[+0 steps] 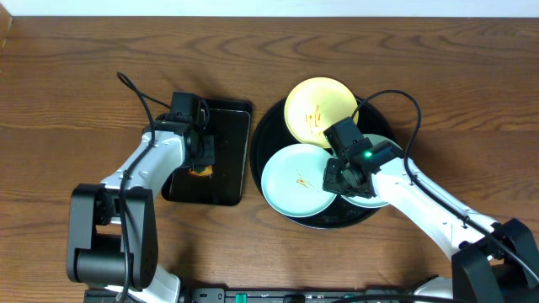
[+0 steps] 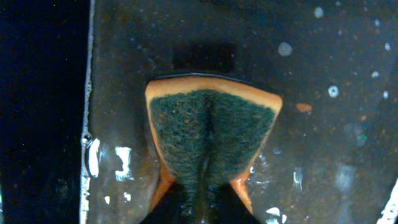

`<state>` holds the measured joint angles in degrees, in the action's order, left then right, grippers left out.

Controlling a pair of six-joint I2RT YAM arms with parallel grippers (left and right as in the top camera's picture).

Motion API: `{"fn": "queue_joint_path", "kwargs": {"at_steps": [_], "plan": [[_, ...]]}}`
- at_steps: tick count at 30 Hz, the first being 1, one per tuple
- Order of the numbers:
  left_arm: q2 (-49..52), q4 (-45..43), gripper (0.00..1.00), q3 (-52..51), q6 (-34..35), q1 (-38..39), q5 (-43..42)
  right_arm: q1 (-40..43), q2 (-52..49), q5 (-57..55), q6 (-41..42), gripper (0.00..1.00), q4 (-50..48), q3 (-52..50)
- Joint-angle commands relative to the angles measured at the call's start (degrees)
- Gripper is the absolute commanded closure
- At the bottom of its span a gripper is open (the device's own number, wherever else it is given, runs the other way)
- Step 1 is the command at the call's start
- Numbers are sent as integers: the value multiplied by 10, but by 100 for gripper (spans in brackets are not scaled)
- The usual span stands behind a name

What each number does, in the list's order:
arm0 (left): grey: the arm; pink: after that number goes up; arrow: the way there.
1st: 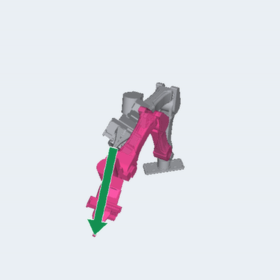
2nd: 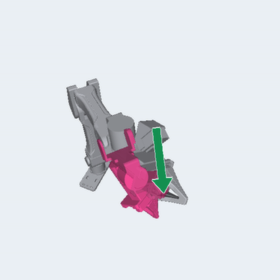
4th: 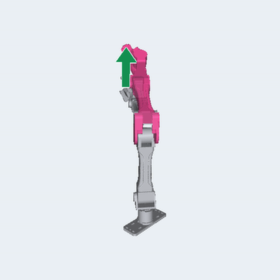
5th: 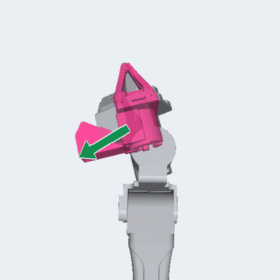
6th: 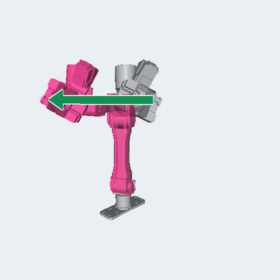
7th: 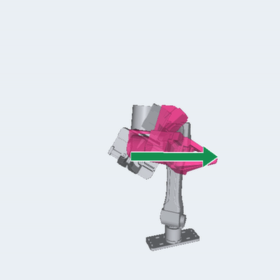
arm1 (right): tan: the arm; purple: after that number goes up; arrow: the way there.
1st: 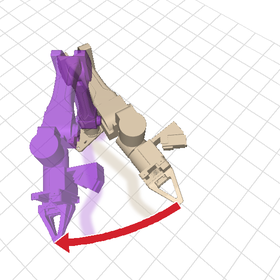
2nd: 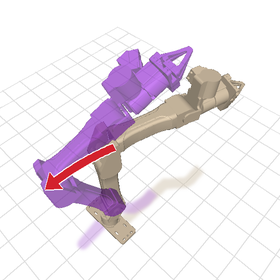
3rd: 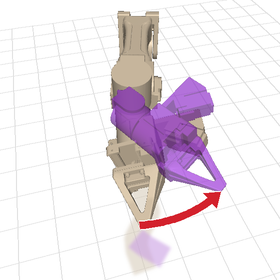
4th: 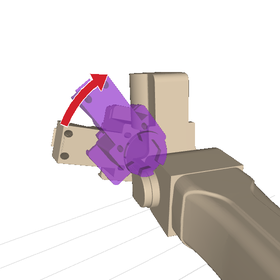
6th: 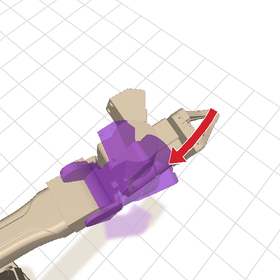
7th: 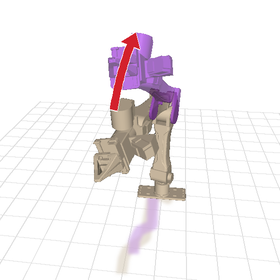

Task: Clean dirty plates on tray and stack at the side
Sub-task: 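Lift the sponge with left gripper while right gripper tilts the blue plate up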

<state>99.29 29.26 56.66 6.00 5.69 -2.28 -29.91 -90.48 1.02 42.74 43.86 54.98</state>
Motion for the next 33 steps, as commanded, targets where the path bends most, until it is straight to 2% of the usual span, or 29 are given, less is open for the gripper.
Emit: {"fn": "queue_joint_path", "kwargs": {"at_steps": [1,6,19,33], "plan": [[6,-1,92,-7,-2,-1,1,3,3,-15,-8,98,6,-3],[-11,15,92,7,-2,-1,-7,3,3,-39,-8,99,18,-3],[-140,-26,92,21,0,-1,-117,3,3,-40,-8,99,18,-3],[-212,-170,93,21,0,-1,-121,3,3,-40,-8,99,18,-3]]}}
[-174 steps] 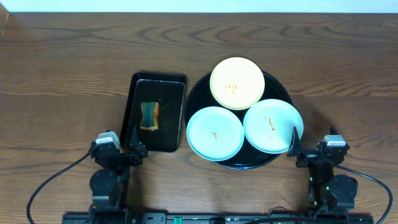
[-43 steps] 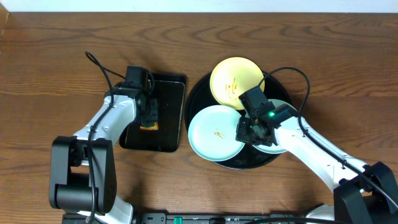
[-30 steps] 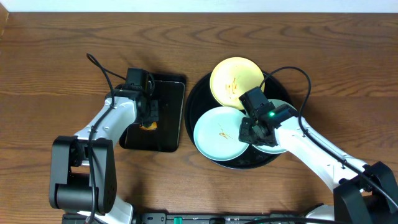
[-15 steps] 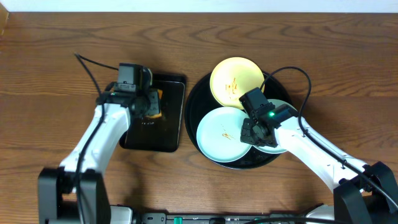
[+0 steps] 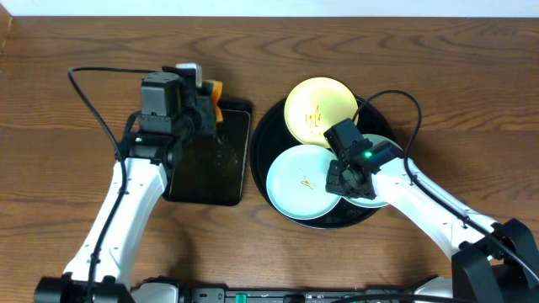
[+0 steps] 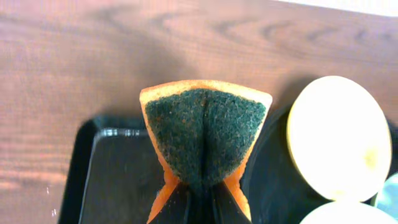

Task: Clean dirty plates on tray and stack at the side
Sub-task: 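Lift the sponge with left gripper while right gripper tilts the blue plate up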

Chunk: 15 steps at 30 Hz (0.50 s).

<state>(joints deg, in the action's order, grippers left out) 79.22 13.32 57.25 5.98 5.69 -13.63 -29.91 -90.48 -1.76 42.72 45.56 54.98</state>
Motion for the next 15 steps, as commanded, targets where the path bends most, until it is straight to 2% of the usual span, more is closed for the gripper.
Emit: {"fn": "queue_joint_path", "kwargs": {"at_steps": [1,7,15], "plan": [[-13,-20,92,15,0,-1,-8,3,3,-12,-8,99,1,-3],[-20,-53,92,15,0,-1,-8,3,3,-12,-8,99,1,-3],[-21,-42,93,15,3,-1,-8,3,3,-12,-8,99,-1,-3]]}}
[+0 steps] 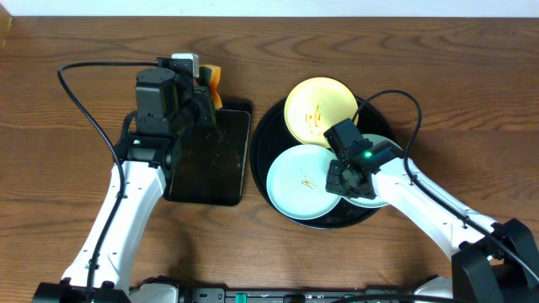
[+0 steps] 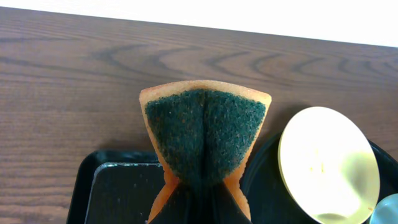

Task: Clean dirty plates on tray and stack at the side
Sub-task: 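Lift the sponge with left gripper while right gripper tilts the blue plate up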

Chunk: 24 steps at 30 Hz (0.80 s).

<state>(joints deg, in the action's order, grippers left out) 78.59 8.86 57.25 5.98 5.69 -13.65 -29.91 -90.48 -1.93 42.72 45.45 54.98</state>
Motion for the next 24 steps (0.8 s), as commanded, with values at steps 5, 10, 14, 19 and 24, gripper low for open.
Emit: {"fn": "queue_joint_path", "kwargs": {"at_steps": [5,10,14,19,24], "plan": [[9,52,93,13,45,2,-7,2,3,-10,-8,99,0,-3],[77,92,93,11,85,26,-7,2,3,-10,-8,99,2,-3],[144,114,93,11,106,51,-7,2,3,-1,-8,99,4,-3],[183,126,92,11,113,68,-7,2,4,-2,-8,99,7,-3],[180,130,93,11,113,70,-8,2,3,-2,-8,99,8,-3]]}}
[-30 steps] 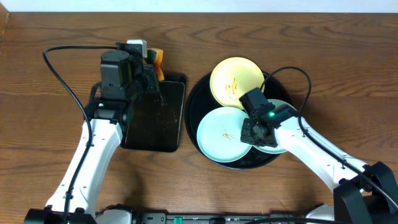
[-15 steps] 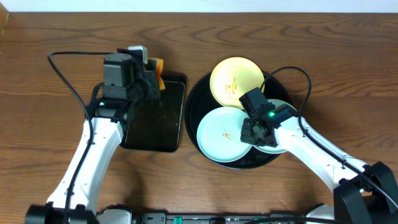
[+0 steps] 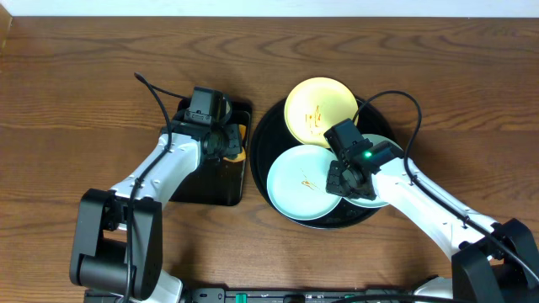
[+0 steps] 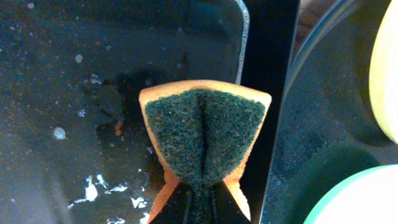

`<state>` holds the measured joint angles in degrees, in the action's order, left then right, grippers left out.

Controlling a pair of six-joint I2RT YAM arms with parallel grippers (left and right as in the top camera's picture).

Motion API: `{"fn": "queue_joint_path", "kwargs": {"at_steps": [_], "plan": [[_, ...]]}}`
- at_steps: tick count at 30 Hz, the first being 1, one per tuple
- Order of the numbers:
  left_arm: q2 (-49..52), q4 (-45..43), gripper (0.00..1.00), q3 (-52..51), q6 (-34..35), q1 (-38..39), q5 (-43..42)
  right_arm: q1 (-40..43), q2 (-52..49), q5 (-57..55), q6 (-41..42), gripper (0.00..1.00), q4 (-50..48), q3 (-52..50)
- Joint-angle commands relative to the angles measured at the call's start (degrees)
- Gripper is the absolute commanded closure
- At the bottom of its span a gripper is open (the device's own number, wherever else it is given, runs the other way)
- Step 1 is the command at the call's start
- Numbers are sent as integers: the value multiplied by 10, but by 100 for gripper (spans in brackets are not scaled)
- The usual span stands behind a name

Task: Clean dirty plates on tray and stack at the side
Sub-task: 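Lift the sponge with left gripper while right gripper tilts the blue plate up, then scrub the tilted blue plate with the sponge in the left gripper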

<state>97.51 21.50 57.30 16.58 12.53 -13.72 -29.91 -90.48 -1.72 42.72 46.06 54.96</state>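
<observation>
My left gripper (image 4: 202, 194) is shut on a folded orange sponge (image 4: 205, 134) with its green scouring face up. It hangs low over the right side of the wet black rectangular tray (image 4: 74, 74), next to the round black tray (image 4: 311, 124). In the overhead view the sponge (image 3: 239, 143) shows at the left gripper (image 3: 229, 143). The round tray (image 3: 258, 160) holds a stained yellow plate (image 3: 320, 109), a stained pale green plate (image 3: 295, 181) and a third plate (image 3: 379, 189). My right gripper (image 3: 337, 178) sits on the pale green plate's right rim, apparently shut on it.
The rectangular tray (image 3: 202, 181) lies left of the round tray, almost touching it. Brown wooden table (image 3: 76, 93) surrounds both. The right arm's black cable (image 3: 404, 101) loops over the round tray's far right side.
My left gripper, still holding the sponge, was high over the rectangular tray's far edge and the bare table. It is now low over that tray's right side, beside the round tray.
First the sponge was down in the wet rectangular tray. It was then up at the tray's far edge, and the pale green plate had shifted slightly right under my right gripper. The sponge stayed high there, and is now down by the round tray.
</observation>
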Motion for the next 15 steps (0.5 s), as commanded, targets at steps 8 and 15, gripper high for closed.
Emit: {"fn": "queue_joint_path", "kwargs": {"at_steps": [8,15], "plan": [[-43,94,92,69,-15,2,-54,2,3,-4,-8,99,2,-2],[-68,121,93,102,-8,56,-86,2,3,-1,-8,99,2,-2]]}}
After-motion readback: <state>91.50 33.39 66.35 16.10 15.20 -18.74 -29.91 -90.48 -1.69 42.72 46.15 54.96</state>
